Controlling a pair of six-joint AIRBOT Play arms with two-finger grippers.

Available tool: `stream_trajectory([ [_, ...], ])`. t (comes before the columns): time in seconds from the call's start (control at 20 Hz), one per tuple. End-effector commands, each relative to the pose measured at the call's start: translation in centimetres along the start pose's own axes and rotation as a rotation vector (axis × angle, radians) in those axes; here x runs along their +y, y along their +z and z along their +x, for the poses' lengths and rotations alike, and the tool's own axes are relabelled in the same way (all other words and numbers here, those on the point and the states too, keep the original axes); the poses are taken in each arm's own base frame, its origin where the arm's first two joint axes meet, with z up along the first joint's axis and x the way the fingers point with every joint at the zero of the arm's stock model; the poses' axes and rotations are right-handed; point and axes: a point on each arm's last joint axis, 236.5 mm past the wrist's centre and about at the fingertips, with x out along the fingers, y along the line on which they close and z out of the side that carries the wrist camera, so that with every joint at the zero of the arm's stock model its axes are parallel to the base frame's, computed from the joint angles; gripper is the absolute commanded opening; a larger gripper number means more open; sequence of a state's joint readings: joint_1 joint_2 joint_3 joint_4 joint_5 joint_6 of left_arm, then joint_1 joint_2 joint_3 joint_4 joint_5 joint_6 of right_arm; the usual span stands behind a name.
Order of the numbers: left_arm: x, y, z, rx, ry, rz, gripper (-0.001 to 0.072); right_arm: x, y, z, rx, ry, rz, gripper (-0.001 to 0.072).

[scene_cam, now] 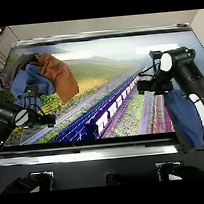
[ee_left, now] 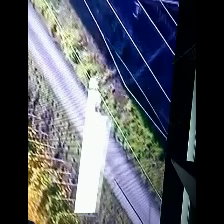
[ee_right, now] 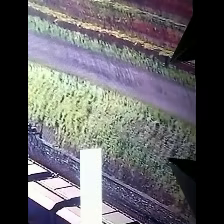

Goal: Fold the shirts.

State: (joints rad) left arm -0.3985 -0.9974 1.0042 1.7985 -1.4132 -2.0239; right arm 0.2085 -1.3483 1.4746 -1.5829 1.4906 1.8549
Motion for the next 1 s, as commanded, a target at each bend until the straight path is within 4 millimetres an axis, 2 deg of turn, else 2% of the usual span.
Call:
stream_trajectory([
  [0.0, 0.0, 0.0, 0.0, 0.000, 0.000, 0.000, 0.0710, 0.0, 0.0, 0.0, 0.000, 0.001, 0.000, 0.0692],
  [0.75, 0.0, 0.0, 0.0, 0.000, 0.000, 0.000, 0.0710, 0.0, 0.0, 0.0, -0.001, 0.000, 0.000, 0.0692],
  [0.8, 0.0, 0.0, 0.0, -0.001, -0.001, 0.000, 0.0711, 0.2, 0.5, 0.0, -0.019, 0.006, 0.000, 0.0692],
  [0.85, -0.2, 0.4, 0.0, -0.018, -0.009, -0.001, 0.0711, 0.4, 1.4, 0.0, -0.057, 0.017, 0.000, 0.0692],
  [0.95, -1.4, 2.9, -0.2, -0.122, -0.061, -0.001, 0.0710, 0.7, 3.1, -0.2, -0.129, 0.029, -0.002, 0.0693],
])
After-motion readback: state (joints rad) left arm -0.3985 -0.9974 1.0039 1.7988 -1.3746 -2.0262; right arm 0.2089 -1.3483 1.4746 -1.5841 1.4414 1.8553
